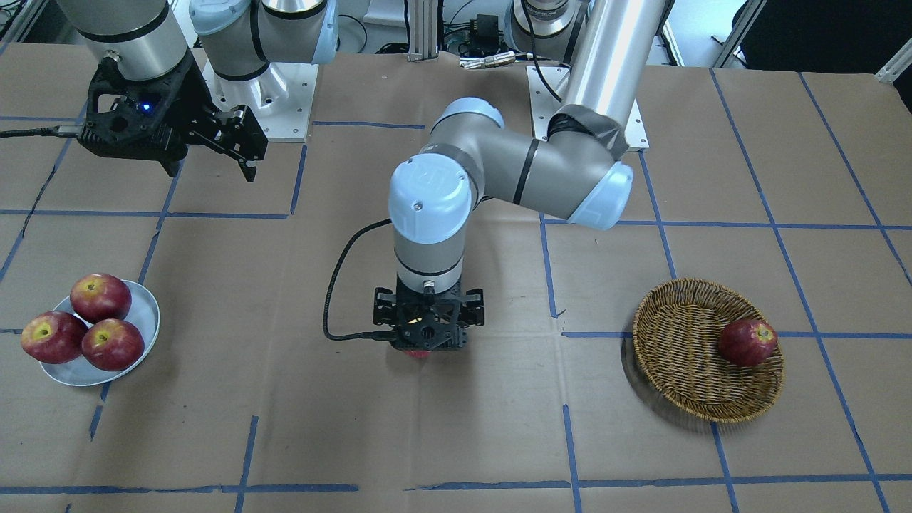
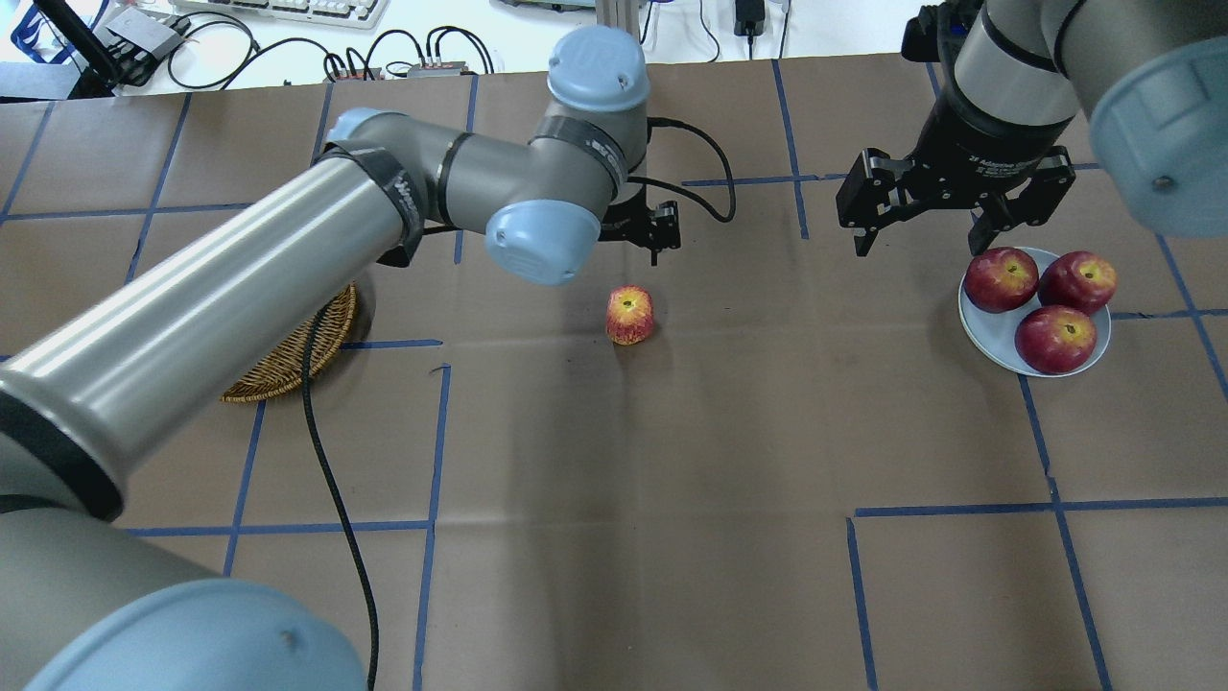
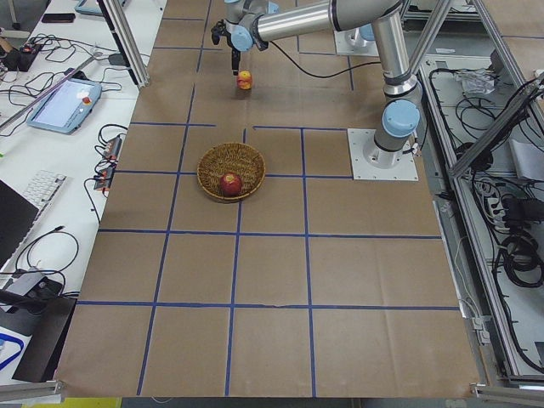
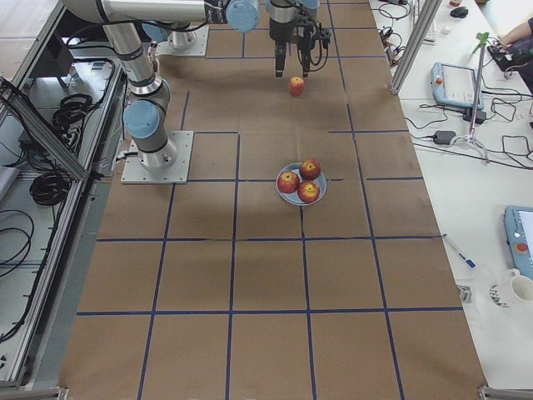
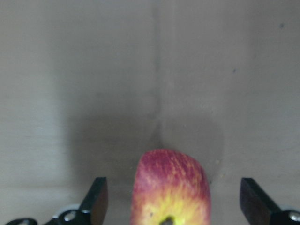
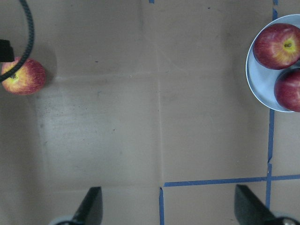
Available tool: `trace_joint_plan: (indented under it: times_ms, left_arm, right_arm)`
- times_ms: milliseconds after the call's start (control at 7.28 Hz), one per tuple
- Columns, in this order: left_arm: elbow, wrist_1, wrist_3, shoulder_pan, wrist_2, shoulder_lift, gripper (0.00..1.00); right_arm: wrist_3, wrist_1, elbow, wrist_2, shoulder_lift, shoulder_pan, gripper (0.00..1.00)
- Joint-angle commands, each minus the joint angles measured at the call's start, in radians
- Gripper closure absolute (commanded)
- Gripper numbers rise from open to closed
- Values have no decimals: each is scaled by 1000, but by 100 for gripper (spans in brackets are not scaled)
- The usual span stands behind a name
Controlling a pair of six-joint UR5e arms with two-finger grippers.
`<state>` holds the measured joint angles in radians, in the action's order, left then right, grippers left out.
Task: Transfer apple from basket to plate
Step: 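Raise the left gripper back toward the basket while the right gripper moves toward the apple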
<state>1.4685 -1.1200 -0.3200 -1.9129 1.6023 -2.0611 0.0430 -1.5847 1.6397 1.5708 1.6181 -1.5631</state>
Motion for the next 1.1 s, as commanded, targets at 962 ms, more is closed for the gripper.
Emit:
trace_joint_plan:
  times_ms: [962]
  left_arm:
    - [27,-440,279,221,-2,432,1]
  right_arm:
    - [268,-153,-20,-12,-130,-196,0]
